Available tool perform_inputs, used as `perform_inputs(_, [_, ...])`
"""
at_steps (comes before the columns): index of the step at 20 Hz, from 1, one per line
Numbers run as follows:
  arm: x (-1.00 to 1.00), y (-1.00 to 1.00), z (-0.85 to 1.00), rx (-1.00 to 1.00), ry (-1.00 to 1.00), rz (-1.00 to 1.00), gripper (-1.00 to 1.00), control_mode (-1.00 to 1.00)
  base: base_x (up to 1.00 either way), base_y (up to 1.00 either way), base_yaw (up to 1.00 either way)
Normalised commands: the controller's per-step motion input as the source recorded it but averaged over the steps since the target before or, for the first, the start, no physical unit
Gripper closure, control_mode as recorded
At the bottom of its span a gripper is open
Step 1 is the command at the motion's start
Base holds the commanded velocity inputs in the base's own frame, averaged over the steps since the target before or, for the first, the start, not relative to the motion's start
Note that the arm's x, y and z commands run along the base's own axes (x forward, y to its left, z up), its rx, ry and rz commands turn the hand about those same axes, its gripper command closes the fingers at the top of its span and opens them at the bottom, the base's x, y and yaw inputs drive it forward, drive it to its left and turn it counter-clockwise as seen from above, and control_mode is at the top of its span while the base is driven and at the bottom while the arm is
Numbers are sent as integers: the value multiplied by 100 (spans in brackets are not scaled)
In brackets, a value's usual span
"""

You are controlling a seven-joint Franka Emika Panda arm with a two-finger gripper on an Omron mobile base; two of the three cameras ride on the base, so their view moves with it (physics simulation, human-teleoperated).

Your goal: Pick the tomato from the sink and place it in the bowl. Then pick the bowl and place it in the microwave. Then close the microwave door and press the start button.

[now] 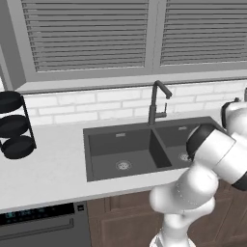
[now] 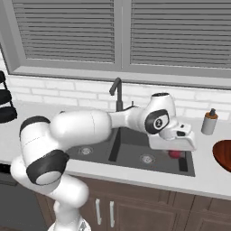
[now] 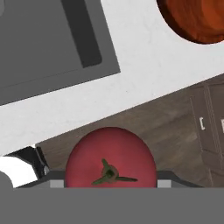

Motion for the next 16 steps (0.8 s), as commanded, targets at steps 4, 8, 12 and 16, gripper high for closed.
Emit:
perform_inputs(4, [-12,-85,93,4,-2,1,100,-100,0,0,0])
perform_inputs(8, [-1,-100,9,-1,-1,8,100,-100,0,0,0])
perform_inputs(12, [0,-83,-1,-18,0,22,100,-100,0,0,0])
perform_inputs(16, [1,-67,0,-26,0,37,100,-100,0,0,0])
